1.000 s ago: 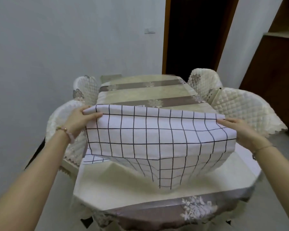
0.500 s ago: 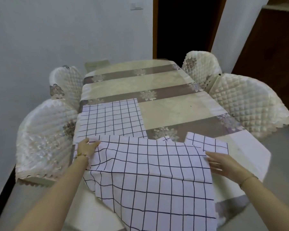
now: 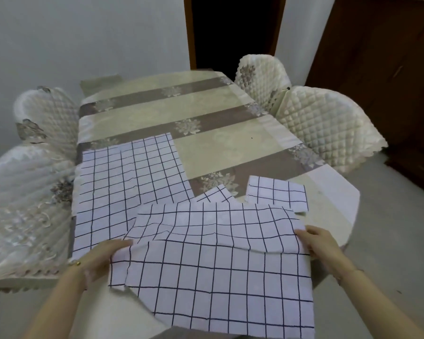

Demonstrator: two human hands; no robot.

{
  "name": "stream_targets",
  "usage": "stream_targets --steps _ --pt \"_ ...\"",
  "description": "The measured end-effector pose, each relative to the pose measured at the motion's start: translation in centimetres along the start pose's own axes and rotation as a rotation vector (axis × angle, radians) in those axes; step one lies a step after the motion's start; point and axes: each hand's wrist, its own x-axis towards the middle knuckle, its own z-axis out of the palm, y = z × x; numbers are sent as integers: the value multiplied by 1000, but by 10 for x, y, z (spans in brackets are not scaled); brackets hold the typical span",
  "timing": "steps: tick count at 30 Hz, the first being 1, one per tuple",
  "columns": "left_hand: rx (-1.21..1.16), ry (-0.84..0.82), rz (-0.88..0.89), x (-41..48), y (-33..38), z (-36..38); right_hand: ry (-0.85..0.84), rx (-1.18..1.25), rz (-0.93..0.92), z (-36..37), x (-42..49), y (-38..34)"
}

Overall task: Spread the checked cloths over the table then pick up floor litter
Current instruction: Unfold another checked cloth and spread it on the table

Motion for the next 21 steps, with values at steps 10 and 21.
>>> stream_targets --steps 10,21 --pt "116 245 543 -41 23 141 448 127 -121 -104 -61 44" --pt "227 -33 626 -58 26 390 681 258 28 -306 -71 159"
